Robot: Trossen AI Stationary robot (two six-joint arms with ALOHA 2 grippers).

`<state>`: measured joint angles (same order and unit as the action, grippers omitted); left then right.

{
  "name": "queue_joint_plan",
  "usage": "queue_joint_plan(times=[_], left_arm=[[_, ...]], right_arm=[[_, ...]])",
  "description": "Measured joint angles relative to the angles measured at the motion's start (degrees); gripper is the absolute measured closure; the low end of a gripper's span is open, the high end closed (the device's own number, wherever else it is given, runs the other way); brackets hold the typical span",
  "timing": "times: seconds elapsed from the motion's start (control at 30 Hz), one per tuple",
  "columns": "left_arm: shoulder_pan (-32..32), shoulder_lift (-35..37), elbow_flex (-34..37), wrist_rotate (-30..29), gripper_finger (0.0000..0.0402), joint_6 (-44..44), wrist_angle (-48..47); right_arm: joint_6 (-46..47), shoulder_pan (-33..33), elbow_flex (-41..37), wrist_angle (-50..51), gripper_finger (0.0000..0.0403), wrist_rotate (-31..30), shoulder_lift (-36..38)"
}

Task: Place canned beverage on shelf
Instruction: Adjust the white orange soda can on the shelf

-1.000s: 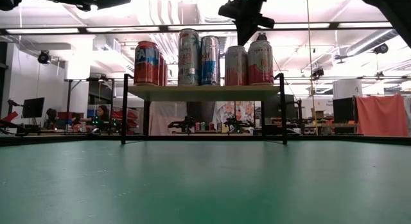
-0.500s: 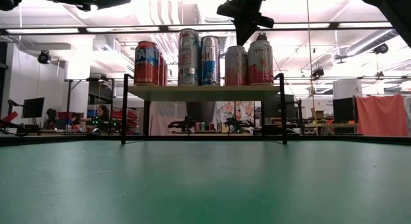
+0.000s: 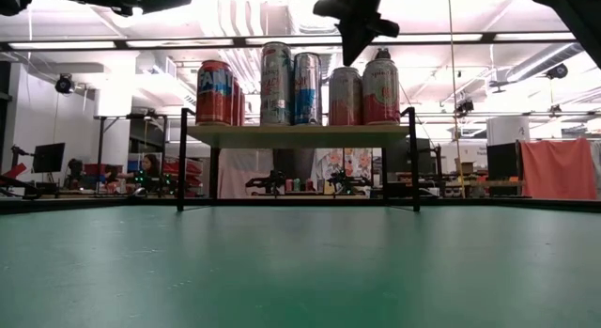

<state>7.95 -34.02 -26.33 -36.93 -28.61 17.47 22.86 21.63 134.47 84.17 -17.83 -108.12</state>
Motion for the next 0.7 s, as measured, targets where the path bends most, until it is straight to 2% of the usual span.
queue_joint_plan(times=[0.7], left_arm=[[0.0,0.0,0.0,0.0,0.0389,0.0,0.0]], right_arm=[[0.6,-1.8,0.0,0.0,0.0394,0.2,-1.5]])
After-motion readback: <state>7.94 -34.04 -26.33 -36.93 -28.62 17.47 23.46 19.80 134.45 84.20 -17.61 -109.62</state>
